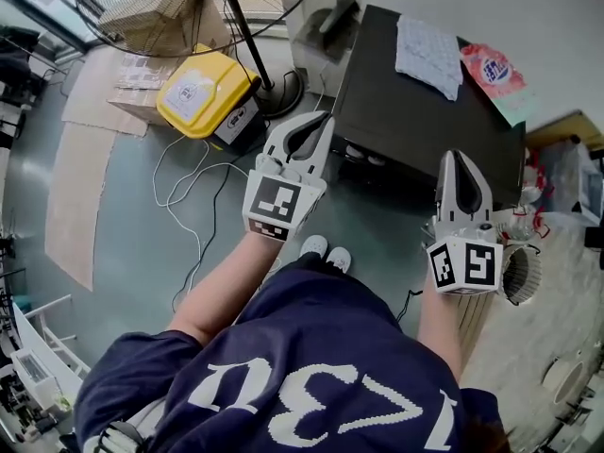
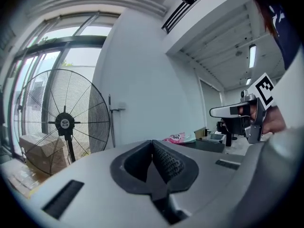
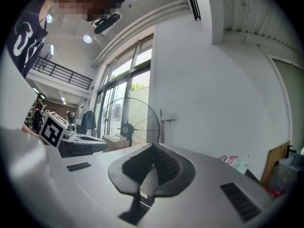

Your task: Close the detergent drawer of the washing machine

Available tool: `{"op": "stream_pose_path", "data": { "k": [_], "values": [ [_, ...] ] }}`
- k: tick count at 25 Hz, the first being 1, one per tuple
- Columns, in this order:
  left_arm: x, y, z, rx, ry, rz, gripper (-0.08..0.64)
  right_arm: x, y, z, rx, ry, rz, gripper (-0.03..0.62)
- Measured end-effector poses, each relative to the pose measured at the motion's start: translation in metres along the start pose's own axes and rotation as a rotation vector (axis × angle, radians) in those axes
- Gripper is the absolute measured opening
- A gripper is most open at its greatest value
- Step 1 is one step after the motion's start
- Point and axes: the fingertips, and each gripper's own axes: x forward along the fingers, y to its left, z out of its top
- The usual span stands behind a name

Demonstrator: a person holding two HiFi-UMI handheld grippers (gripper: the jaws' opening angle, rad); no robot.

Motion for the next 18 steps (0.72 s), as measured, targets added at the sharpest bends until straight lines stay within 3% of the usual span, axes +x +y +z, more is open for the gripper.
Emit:
{"op": "stream_pose_path", "data": {
  "k": [18],
  "values": [
    [-0.012,-0.012,0.0,-0.012,-0.009,0.043,0.02,-0.015,-0.002,0.014,-0.039,-0.061,-0.005,0.014]
  ]
}}
